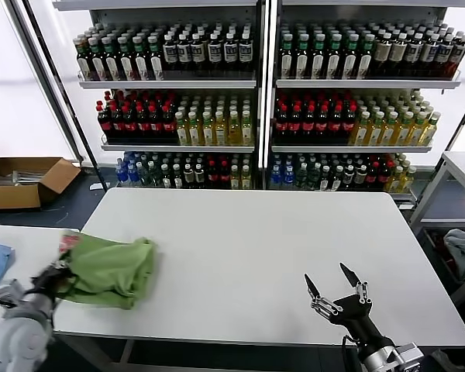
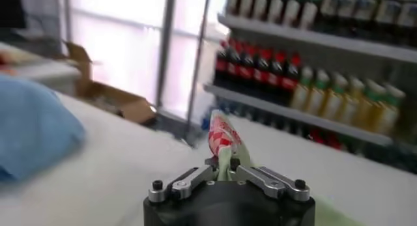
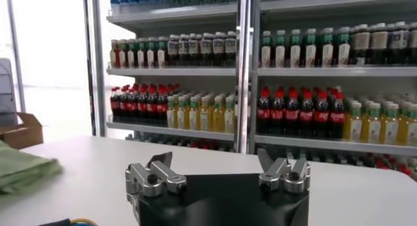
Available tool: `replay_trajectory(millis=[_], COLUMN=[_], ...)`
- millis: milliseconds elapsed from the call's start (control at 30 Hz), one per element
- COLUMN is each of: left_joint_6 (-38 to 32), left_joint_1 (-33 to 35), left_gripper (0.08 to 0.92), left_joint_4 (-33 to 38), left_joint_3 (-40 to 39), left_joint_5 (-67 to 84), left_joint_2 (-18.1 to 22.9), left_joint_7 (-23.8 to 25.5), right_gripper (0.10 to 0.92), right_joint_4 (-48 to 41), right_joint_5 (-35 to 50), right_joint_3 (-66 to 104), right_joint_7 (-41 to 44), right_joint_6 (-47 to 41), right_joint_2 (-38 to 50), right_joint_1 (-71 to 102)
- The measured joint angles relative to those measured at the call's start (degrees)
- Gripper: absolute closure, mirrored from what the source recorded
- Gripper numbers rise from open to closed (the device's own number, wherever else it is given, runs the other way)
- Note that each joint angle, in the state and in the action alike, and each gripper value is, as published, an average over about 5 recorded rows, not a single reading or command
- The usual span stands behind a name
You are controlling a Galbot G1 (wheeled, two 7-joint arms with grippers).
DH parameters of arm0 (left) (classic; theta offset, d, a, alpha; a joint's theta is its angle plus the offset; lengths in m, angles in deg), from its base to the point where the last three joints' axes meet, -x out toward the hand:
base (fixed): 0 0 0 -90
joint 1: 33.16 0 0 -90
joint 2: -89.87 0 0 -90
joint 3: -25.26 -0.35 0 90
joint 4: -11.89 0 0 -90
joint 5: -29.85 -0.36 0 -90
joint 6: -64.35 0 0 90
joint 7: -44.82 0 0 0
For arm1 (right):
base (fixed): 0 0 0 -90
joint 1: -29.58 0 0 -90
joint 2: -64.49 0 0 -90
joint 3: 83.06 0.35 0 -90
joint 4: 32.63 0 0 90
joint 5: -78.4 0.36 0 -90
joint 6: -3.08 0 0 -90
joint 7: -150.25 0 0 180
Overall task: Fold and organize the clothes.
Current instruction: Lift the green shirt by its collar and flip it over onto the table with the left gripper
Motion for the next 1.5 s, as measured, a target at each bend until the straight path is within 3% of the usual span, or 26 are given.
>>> replay_trajectory(millis=[200,400,833,1167,1500], left_joint_6=[-0.2,-0.2,0.5,0.8,-1.4], left_joint_1=[-0.6,-0.7,-3.9,-9.6,-15.5], left_gripper=[0.885,0.885,0.885,0.885,0.885], left_joint_4=[2.0,6.3,10.8,4.8,-1.8], left_joint_3=[3.7,0.2,-24.2,-40.8,-50.6], left_joint_5=[-1.1,-4.1,-13.0,-12.9,-6.9], left_joint_2=[-1.7,0.2,8.9,16.2,23.4], left_joint_7=[-2.8,-5.9,-12.9,-18.3,-22.6], right_gripper=[0.203,0.203,0.203,0.203,0.203], right_joint_4=[0.5,1.1,2.2,2.4,2.5], right_joint_5=[0.0,0.0,-1.7,-2.8,-1.3], right_joint_3=[0.3,0.6,0.0,-0.7,-2.1], right_joint_7=[0.3,0.4,0.4,-0.9,-3.5], right_joint_6=[0.4,0.6,0.9,-0.4,-3.9], right_joint_2=[-0.3,-0.6,-2.5,-2.0,0.7], right_joint_1=[0.6,1.5,3.7,4.3,2.3])
